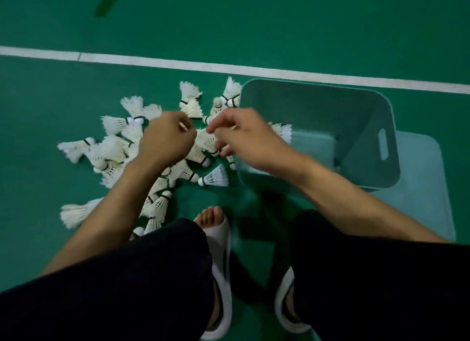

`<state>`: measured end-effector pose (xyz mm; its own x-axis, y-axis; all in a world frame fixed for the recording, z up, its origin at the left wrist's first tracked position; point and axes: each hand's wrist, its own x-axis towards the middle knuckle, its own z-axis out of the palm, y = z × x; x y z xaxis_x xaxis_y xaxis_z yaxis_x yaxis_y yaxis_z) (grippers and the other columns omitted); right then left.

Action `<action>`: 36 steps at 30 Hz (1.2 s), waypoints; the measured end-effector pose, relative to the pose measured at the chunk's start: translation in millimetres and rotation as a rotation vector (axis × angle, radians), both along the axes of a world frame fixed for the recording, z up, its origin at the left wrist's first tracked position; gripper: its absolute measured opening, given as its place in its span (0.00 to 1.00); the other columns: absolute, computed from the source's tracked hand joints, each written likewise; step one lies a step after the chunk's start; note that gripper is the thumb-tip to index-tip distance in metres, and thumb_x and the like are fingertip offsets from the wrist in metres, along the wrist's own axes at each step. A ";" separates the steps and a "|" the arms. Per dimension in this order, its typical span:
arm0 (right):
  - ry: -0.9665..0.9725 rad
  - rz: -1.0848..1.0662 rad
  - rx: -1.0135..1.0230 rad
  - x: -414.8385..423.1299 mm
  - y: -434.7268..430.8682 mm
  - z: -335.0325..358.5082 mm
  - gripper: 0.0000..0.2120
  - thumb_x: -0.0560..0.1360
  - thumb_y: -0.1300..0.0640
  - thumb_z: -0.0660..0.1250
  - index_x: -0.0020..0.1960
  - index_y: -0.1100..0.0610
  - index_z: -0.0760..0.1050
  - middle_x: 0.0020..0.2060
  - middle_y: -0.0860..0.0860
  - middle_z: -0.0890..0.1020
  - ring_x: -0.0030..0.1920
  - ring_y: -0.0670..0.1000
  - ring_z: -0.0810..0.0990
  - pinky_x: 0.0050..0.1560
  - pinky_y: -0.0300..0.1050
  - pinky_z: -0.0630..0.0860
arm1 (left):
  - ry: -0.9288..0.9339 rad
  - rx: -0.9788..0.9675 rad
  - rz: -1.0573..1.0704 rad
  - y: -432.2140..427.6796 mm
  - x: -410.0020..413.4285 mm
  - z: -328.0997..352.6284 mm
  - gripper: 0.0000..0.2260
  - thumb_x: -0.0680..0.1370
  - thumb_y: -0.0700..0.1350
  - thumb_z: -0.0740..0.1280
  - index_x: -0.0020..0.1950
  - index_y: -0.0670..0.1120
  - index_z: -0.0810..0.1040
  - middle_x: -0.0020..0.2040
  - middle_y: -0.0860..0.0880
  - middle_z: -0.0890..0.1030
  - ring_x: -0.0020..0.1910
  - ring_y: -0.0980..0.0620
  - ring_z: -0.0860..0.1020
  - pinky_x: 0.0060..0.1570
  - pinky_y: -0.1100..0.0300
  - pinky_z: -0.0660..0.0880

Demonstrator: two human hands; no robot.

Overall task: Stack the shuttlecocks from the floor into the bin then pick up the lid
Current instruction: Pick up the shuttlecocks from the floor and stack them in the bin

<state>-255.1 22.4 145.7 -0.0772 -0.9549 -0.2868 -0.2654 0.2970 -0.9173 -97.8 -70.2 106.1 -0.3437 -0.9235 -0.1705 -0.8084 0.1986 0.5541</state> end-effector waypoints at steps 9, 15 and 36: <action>0.636 0.529 0.476 52.9 23.9 -104.0 0.13 0.79 0.54 0.66 0.60 0.59 0.70 0.70 0.67 0.62 0.57 0.66 0.77 0.49 0.48 0.70 | -0.231 -0.025 0.275 31.9 56.1 -107.1 0.16 0.75 0.49 0.72 0.59 0.43 0.76 0.57 0.42 0.74 0.51 0.41 0.77 0.43 0.52 0.71; 0.522 0.274 0.398 53.3 18.8 -133.6 0.18 0.76 0.63 0.60 0.65 0.56 0.67 0.75 0.62 0.57 0.72 0.69 0.63 0.68 0.59 0.68 | -0.274 -0.085 0.416 28.7 28.0 -120.5 0.19 0.75 0.57 0.72 0.58 0.45 0.82 0.59 0.44 0.70 0.59 0.41 0.72 0.46 0.51 0.71; 0.528 0.496 -0.032 25.9 19.7 -4.9 0.13 0.77 0.51 0.67 0.42 0.58 0.84 0.39 0.53 0.86 0.41 0.51 0.83 0.43 0.51 0.80 | -0.122 0.179 -0.130 -16.2 16.6 -110.3 0.06 0.76 0.42 0.71 0.40 0.49 0.76 0.49 0.43 0.77 0.56 0.47 0.72 0.48 0.55 0.68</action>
